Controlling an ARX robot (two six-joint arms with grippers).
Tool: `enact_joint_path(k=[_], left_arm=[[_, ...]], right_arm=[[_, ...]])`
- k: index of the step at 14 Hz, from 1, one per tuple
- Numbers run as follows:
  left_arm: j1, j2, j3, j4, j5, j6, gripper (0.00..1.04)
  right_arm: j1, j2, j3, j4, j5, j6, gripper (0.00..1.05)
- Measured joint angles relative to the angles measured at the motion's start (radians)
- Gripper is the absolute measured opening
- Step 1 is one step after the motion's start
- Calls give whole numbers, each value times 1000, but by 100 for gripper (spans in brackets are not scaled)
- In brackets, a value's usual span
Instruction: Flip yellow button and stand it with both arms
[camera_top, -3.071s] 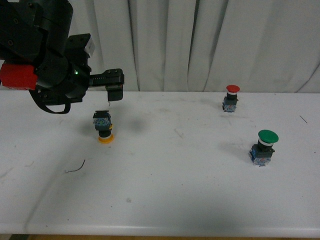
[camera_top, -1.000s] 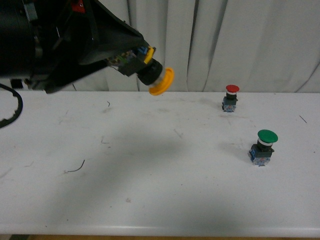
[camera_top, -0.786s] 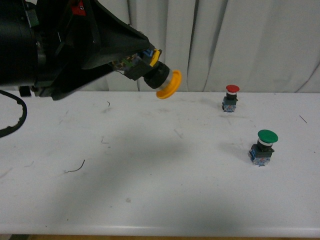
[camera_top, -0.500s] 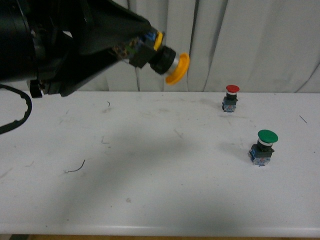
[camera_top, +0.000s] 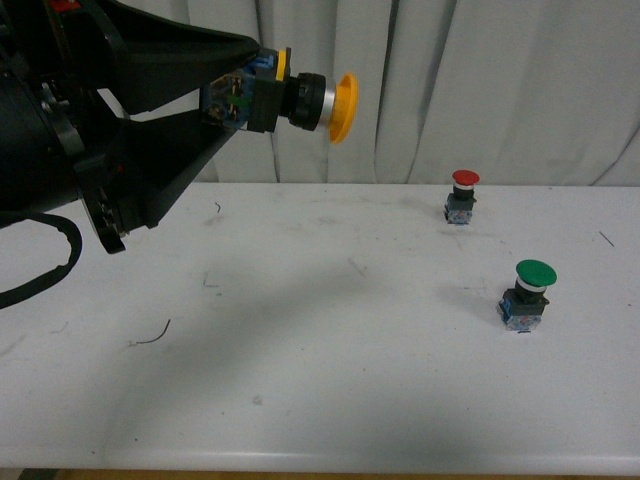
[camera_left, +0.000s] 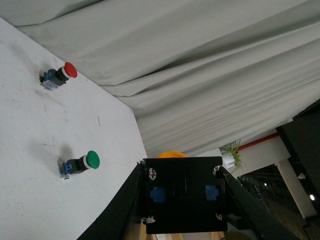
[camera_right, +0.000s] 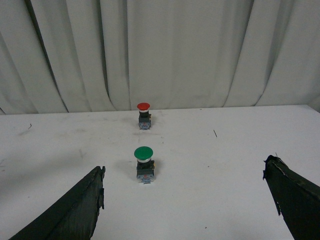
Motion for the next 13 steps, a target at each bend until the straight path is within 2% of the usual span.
enact_joint_path(k=[8,10,11,12,13], left_arm=[[-43,-37,1,1,-21,-8,36],[-55,-44,2,0,-26,-1,36],[-60,-51,8,0,-34,5,36],[-77,-53,13,1,-43,16,36],[-85,-53,14,0,-42,18,36]], right_arm=[[-1,0,0,1,-3,0,98],[-110,165,2,230,-213,53,98],[-80,531,31,594,-224,76,98],[-19,869,168,908,-179,117,98],[20,1018,253,1022,-170,144,98]])
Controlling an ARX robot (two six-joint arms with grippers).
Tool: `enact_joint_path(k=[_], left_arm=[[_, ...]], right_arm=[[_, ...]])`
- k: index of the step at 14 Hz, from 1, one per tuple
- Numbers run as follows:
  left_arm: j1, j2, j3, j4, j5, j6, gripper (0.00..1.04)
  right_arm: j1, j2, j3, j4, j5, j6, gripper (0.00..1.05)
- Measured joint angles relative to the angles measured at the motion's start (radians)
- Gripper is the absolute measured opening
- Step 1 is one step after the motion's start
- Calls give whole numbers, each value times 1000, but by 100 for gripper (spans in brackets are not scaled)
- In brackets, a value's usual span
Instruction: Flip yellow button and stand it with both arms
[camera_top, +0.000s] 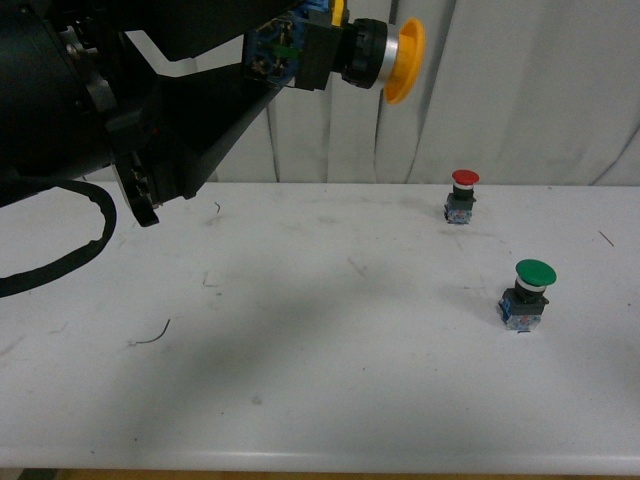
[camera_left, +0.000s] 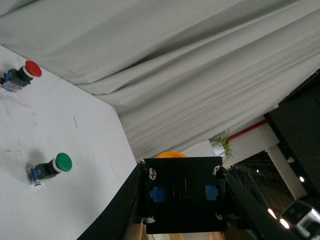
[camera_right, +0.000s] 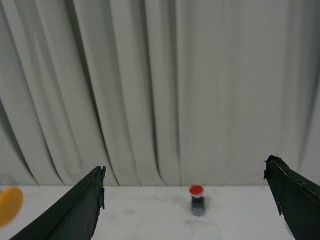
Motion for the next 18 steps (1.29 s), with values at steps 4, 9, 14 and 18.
enact_joint_path(k=[4,9,14,18], left_arm=[[7,15,11,0,3,0,36],[10,55,19,0,13,-1,36],[14,58,21,0,13,-1,36],[17,57,20,0,16,-1,36]], right_arm=[[126,381,272,114,-50,132,98],[217,468,278,274,-270,525,98],[252,616,283,269,-254,868,98],[278,714,323,264,-235,1103,98]])
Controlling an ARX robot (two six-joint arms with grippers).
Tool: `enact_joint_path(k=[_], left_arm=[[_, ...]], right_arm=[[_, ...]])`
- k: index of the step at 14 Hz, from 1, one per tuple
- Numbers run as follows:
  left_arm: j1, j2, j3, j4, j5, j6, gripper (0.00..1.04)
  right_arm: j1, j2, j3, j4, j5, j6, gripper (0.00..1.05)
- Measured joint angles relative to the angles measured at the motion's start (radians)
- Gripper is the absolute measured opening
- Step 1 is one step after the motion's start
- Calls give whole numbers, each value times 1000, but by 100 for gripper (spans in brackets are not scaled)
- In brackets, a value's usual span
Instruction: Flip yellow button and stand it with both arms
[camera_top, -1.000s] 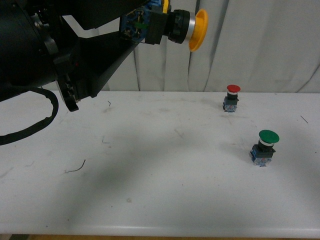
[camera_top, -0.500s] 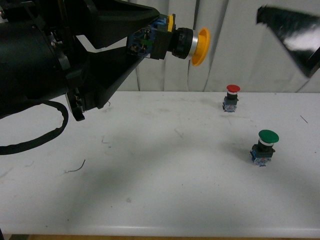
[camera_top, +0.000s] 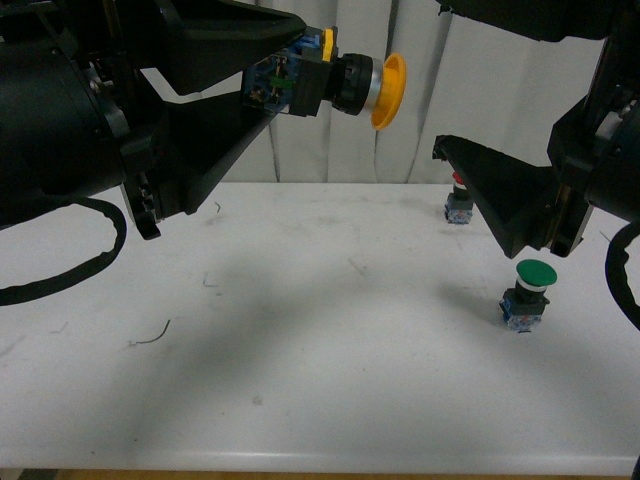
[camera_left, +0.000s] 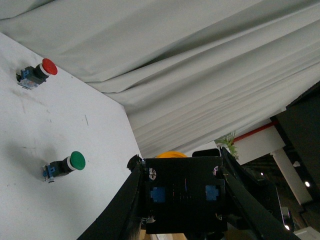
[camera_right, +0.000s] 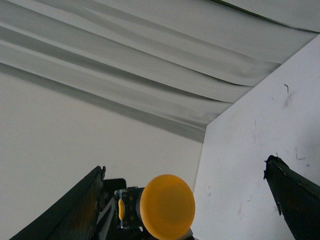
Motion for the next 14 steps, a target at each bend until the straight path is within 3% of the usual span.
enact_joint_path(k=[8,13,14], left_arm=[[12,-11,-7,1,8,0,36],[18,-11,-14,0,12,0,36],[19,-11,-15,0,12,0,36]], right_arm=[[126,95,69,1,31,136,98],[129,95,90,2,26,141,98],[130,95,90,2,23,141,93]])
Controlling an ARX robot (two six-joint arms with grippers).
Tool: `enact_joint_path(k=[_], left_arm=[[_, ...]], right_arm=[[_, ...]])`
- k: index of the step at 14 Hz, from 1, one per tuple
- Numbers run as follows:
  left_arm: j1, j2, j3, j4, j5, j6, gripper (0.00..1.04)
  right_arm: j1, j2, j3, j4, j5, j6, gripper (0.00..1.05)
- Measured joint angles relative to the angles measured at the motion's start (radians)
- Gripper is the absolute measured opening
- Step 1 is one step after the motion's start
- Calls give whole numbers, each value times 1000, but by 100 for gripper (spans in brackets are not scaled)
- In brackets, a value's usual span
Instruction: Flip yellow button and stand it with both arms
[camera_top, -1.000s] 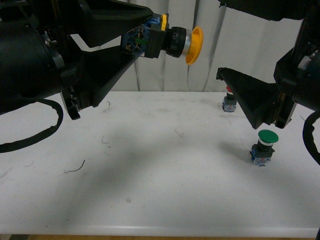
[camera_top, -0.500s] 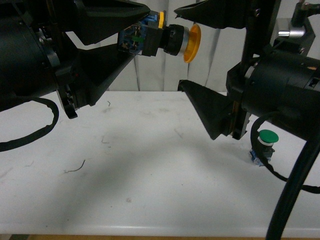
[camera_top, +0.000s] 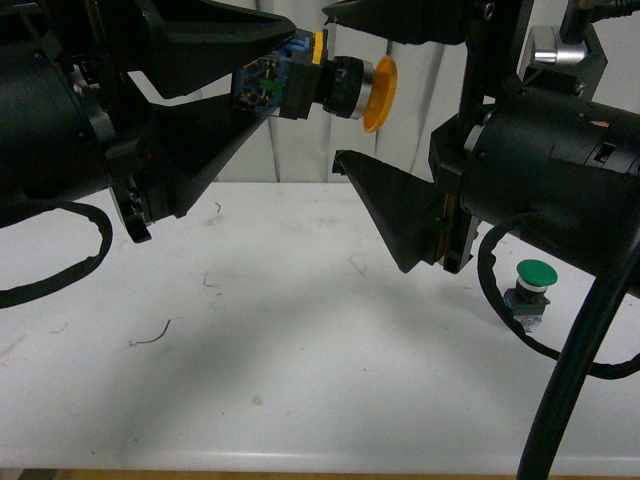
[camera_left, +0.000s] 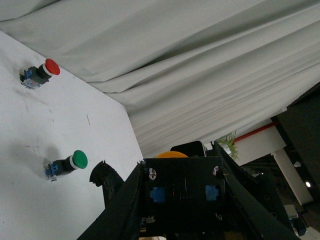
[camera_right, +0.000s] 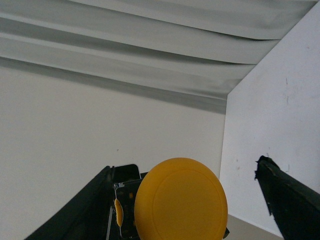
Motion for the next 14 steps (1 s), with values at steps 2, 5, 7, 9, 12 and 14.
enact_joint_path(k=[2,5,7,9,12,14], left_arm=[[3,0,0,-4,3,0,36],[5,0,-1,-4,3,-4,36],[5,0,-1,-4,3,-4,36],[7,0,-1,-4,3,-5,36],[32,-27,-14,0,11,-20,76],[62,-76,-42,1,10,-22,98]], right_arm=[[0,0,2,3,1,-5,49],[0,0,8,7,3,-8,37],[0,0,8,7,3,-8,37],[-1,-1,8,7,3,-8,37],[-16,-4,5,-1,8,-27,36],[-31,-4,5,-2,11,-27,36]])
